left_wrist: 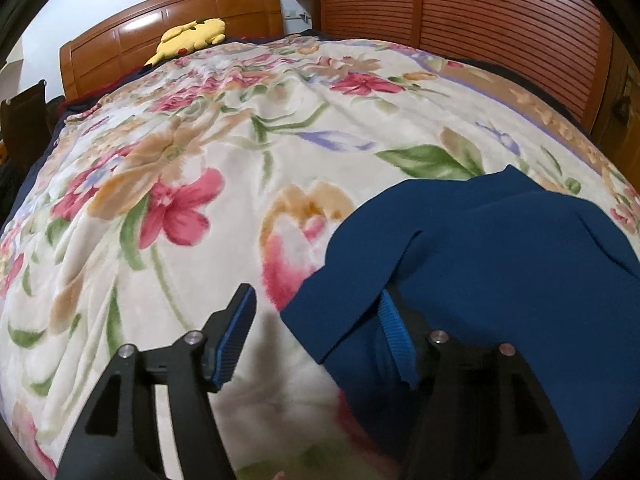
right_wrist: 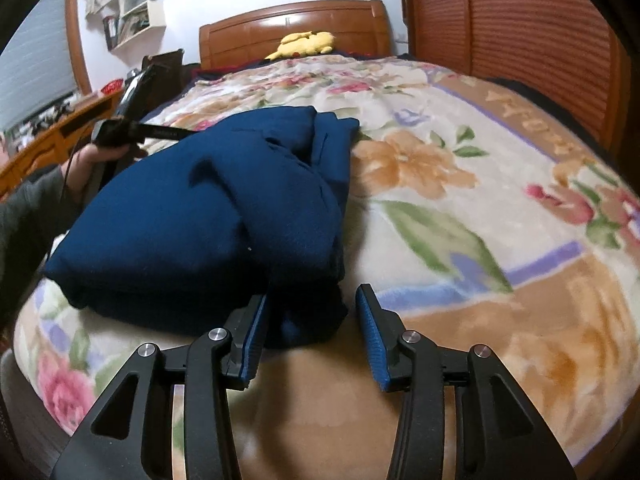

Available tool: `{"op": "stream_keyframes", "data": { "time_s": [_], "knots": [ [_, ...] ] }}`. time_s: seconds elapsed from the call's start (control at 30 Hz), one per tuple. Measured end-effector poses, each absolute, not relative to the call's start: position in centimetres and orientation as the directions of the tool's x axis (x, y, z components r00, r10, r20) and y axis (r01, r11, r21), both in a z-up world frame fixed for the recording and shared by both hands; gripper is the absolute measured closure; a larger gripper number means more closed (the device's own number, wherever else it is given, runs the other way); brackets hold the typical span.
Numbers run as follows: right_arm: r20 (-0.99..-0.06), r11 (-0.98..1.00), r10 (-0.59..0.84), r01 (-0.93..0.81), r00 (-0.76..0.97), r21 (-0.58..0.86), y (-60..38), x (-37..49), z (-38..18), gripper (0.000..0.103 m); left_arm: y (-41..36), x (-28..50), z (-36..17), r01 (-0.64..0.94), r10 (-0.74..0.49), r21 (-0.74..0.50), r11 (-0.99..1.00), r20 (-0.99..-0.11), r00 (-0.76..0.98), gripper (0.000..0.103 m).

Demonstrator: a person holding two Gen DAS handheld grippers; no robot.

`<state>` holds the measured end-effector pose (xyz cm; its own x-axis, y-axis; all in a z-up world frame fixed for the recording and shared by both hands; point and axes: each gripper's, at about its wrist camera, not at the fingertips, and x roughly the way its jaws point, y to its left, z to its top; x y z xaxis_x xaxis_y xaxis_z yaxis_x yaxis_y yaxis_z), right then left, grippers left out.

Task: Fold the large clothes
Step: 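Grasp the folded jacket with both tools and lift it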

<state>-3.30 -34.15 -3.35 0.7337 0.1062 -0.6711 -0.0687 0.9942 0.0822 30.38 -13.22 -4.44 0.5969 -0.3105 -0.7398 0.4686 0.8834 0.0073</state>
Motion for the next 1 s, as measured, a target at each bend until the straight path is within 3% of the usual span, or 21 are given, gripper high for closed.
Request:
{"op": "stream_keyframes", "data": {
  "time_s": [0.13, 0.2, 0.3, 0.37, 0.43, 0.47, 0.63, 1.0],
  "knots": [
    [-0.671, 0.992, 0.121, -0.076, 0.731, 0.096, -33.8, -2.9, -3.7, 0.060, -12.6, 31.0, -4.8, 0.457, -0.338, -0.048, 0.888, -0.743, 0.578, 0.032],
    [-0.666, 0.988, 0.151, -0.094, 0.731, 0.121, -33.7, -3.0, -3.7, 0.071, -12.0, 31.2, -5.1, 0.453, -0.368, -0.097, 0.886, -0.743, 0.559, 0.032],
    [-0.653, 0.988, 0.153, -0.093, 0.742, 0.125, -33.5, -3.3, -3.7, 0.076, -11.7, 31.5, -5.3, 0.451, -0.393, -0.140, 0.881, -0.746, 0.537, 0.033],
    [-0.635, 0.988, 0.153, -0.093, 0.757, 0.126, -33.4, -3.7, -3.5, 0.082, -11.4, 31.8, -5.6, 0.467, -0.439, -0.192, 0.863, -0.745, 0.503, 0.041],
    [-0.615, 0.986, 0.159, -0.095, 0.773, 0.136, -33.5, -4.0, -3.2, 0.087, -11.2, 31.8, -5.6, 0.476, -0.476, -0.239, 0.846, -0.740, 0.475, 0.056],
    [-0.603, 0.986, 0.158, -0.094, 0.782, 0.138, -33.8, -4.0, -3.0, 0.090, -11.4, 31.6, -5.5, 0.481, -0.476, -0.236, 0.845, -0.740, 0.474, 0.057],
    [-0.551, 0.985, 0.156, -0.090, 0.820, 0.145, -34.5, -3.9, -1.7, 0.093, -12.7, 30.2, -4.2, 0.502, -0.422, -0.142, 0.853, -0.754, 0.504, 0.087],
    [-0.440, 0.991, 0.112, -0.070, 0.891, 0.111, -38.1, -3.6, 2.4, 0.096, -17.7, 26.6, 3.9, 0.523, -0.367, 0.026, 0.852, -0.683, 0.632, 0.093]
  ]
}}
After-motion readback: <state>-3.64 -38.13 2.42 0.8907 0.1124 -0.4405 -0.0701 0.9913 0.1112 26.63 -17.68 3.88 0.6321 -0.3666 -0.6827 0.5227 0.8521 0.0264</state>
